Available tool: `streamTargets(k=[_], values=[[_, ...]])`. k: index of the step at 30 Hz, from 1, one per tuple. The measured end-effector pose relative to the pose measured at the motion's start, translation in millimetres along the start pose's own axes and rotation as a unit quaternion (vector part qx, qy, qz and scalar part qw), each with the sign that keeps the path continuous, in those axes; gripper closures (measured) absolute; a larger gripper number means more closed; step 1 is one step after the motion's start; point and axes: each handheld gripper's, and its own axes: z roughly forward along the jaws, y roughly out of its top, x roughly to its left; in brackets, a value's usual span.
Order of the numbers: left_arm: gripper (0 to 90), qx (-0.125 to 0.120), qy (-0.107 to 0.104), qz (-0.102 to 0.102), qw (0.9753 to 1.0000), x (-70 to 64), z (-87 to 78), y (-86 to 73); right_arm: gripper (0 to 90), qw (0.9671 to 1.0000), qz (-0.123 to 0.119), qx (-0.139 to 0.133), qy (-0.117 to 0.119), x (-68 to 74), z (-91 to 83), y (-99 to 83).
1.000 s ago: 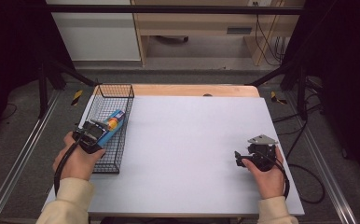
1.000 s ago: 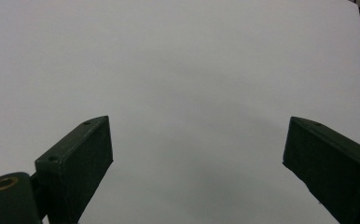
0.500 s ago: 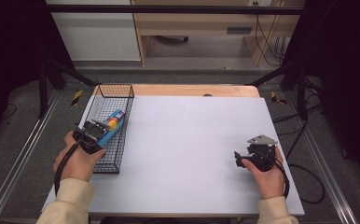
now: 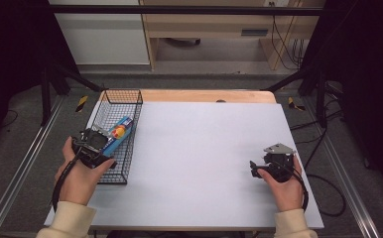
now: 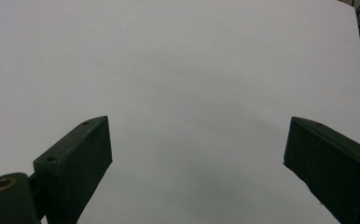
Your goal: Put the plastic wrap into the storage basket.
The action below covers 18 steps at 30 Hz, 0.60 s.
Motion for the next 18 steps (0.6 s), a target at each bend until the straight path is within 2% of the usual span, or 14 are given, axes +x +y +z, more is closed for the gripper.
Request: streamTargets(k=[2,3,4,5,6,7,8,9,10,11,13,14,15,18], values=[[8.6,-0.011,-0.007,-0.002,0.9999,-0.5,-2.8,0.7,7.7,1.0,0.001,-0.002,0.001,0.2,-0.5,0.2],[8.4,-0.038,-0.023,-0.006,0.999,-1.7,-7.5,2.9,7.3,1.0,0.0,-0.005,-0.001,-0.2,-1.1,0.4],[8.4,-0.038,-0.023,-0.006,0.999,-1.7,-7.5,2.9,7.3,1.0,0.0,-0.005,-0.001,-0.2,-1.1,0.4],[8.4,-0.048,-0.034,-0.009,0.9982,-2.3,-9.5,3.9,6.8,1.0,-0.001,-0.008,0.0,-0.3,-1.6,0.5],[8.0,-0.071,-0.051,-0.004,0.9961,-3.1,-13.0,6.8,6.7,0.9999,-0.002,-0.012,-0.001,-0.2,-2.4,0.8],[8.0,-0.071,-0.051,-0.004,0.9961,-3.1,-13.0,6.8,6.7,0.9999,-0.002,-0.012,-0.001,-0.2,-2.4,0.8],[8.0,-0.08,-0.056,-0.003,0.9952,-2.9,-14.3,8.2,6.5,0.9999,-0.003,-0.015,0.0,-0.2,-3.0,1.1],[7.6,-0.098,-0.065,0.004,0.993,-3.1,-16.1,11.2,6.2,0.9998,-0.005,-0.017,-0.002,0.4,-4.3,1.7],[7.3,-0.098,-0.065,0.004,0.993,-3.1,-16.1,11.2,6.2,0.9998,-0.005,-0.017,-0.002,0.4,-4.3,1.7],[6.7,-0.111,-0.077,0.016,0.9907,-2.8,-17.9,14.7,5.8,0.9998,-0.002,-0.021,-0.002,1.0,-5.1,1.9],[5.9,-0.132,-0.087,0.022,0.9872,-4.5,-19.3,18.0,5.7,0.9997,-0.002,-0.024,-0.002,1.8,-6.8,1.8],[5.7,-0.132,-0.087,0.022,0.9872,-4.5,-19.3,18.0,5.7,0.9997,-0.002,-0.024,-0.002,1.8,-6.8,1.8],[5.7,-0.151,-0.099,0.03,0.9831,-8.3,-20.0,21.8,5.4,0.9995,-0.003,-0.03,0.003,3.1,-8.5,1.6],[5.6,-0.171,-0.121,0.047,0.9767,-19.6,-20.8,28.1,4.8,0.9993,-0.011,-0.036,0.006,6.3,-11.9,1.4]])
